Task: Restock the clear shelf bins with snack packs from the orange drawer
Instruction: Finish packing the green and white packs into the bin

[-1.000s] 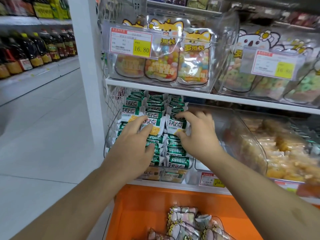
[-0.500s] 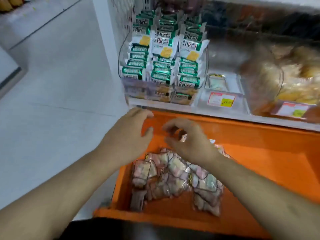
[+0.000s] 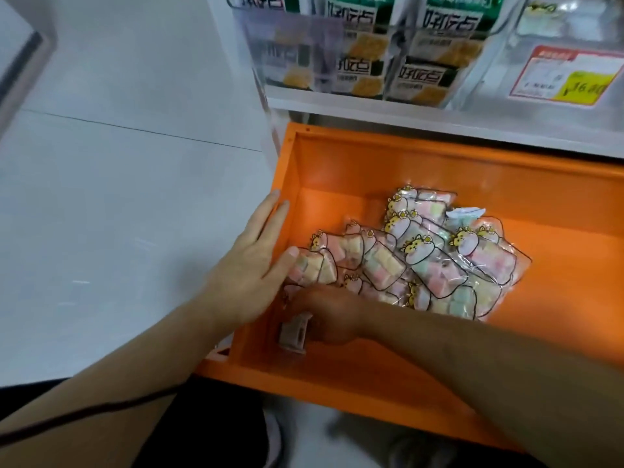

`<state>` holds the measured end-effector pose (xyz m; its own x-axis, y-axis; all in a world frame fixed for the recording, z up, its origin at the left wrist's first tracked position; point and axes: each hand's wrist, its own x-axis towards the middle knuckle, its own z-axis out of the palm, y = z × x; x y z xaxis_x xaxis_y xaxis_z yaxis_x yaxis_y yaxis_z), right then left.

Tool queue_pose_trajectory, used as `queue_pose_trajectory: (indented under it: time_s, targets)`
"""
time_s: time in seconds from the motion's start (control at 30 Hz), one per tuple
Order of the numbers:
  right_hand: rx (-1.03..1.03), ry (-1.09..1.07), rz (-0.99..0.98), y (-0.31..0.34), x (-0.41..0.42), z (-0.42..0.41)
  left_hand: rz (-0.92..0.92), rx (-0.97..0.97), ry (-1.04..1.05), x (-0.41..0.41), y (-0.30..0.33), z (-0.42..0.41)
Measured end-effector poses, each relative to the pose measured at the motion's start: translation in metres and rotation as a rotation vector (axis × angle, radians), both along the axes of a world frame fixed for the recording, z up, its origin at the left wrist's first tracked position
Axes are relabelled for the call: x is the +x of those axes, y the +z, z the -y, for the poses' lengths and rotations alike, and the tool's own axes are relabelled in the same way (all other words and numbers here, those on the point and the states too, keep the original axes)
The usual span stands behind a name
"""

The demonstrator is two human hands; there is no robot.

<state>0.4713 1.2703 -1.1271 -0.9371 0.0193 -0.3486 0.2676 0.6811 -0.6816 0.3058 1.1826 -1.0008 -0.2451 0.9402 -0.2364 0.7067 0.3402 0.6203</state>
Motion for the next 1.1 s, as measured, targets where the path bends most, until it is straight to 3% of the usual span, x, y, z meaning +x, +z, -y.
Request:
queue_pose_trajectory:
  time_s: [0.33, 0.47, 0.63, 0.7, 0.73, 0.8, 0.9, 1.1]
  targets:
    - [0.252, 0.254, -0.158, -0.041, -0.004, 0.005, 0.066, 0.027, 0.041, 0.001, -0.007, -0.001]
    - [0.151, 0.031, -0.110, -0.006, 0.007, -0.011, 0.064, 0.026, 0.028, -0.001, -0.007, -0.001]
    - [-0.279, -0.415, 0.112, 0.076, 0.037, -0.041, -0.053, -0.078, 0.033, 0.004, 0.008, -0.006]
    - [-0.447, -0.589, 0.110, 0.115, 0.049, -0.056, -0.140, -0.100, 0.040, 0.013, 0.027, -0.017]
    - [-0.536, -0.666, 0.090, 0.136, 0.054, -0.063, -0.101, -0.082, 0.050, 0.017, 0.040, -0.024]
    - [-0.681, -0.753, 0.038, 0.178, 0.060, -0.073, 0.162, -0.019, 0.113, 0.027, 0.074, -0.041]
    - [-0.734, -0.825, -0.080, 0.236, 0.070, -0.077, 0.479, 0.028, 0.116, 0.036, 0.131, -0.062]
    - [-0.729, -0.941, -0.322, 0.311, 0.090, -0.068, 0.499, 0.028, -0.089, 0.039, 0.201, -0.082]
